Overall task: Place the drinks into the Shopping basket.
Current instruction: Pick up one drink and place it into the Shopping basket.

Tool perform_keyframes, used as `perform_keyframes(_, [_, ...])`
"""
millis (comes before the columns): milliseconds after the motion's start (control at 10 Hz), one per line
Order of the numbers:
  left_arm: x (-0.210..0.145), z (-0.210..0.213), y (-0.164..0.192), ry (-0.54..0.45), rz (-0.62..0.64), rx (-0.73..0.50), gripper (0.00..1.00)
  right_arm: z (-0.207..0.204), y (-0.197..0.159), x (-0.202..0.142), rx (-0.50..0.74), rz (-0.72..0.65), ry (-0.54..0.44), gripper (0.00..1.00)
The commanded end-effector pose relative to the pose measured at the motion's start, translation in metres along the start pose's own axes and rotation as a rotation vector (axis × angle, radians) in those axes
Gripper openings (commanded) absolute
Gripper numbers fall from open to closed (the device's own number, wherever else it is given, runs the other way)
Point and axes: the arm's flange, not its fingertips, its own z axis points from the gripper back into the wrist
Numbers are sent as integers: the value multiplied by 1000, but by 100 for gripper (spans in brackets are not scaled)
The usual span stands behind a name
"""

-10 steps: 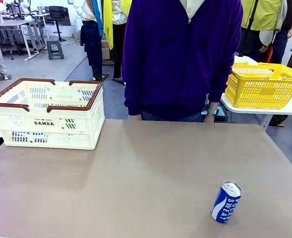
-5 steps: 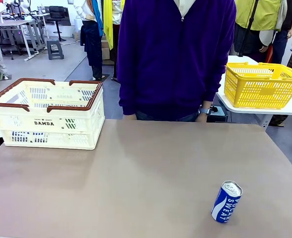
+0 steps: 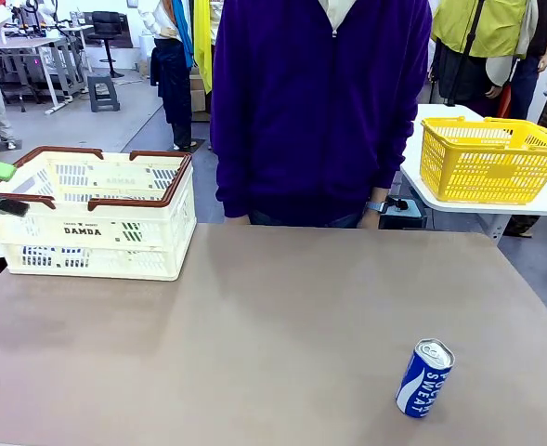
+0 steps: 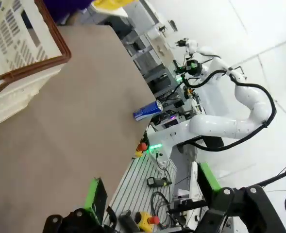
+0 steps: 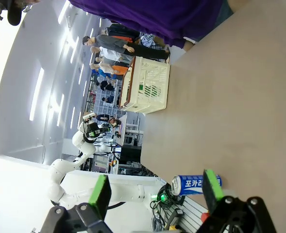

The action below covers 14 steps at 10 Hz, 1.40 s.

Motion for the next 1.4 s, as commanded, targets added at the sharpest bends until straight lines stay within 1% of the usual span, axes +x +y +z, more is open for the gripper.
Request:
perform_keyframes(0, [18,10,-5,-9,-25,32,100,-2,1,3,-2,7,-12,100])
perform_keyframes(700, [18,10,-5,-9,-25,32,100,-2,1,3,-2,7,-12,100])
perform_keyframes(800, [18,10,-5,-9,-25,32,100,0,0,0,0,0,0,100])
perform_keyframes(900, [18,10,-5,-9,-25,32,100,-9,31,0,-120,77,164,100])
perform_keyframes(1000, [18,10,-5,-9,-25,32,100,-46,70,-1,-237,163,351,100])
perform_keyframes(1100, [18,10,-5,-9,-25,32,100,-94,105,-7,-361,237,534,100])
perform_keyframes(1200, [18,10,-5,-9,-25,32,100,-147,127,-26,-445,293,752,100])
perform_keyframes(1300, [18,10,-5,-9,-25,32,100,-188,131,-49,-539,309,952,100])
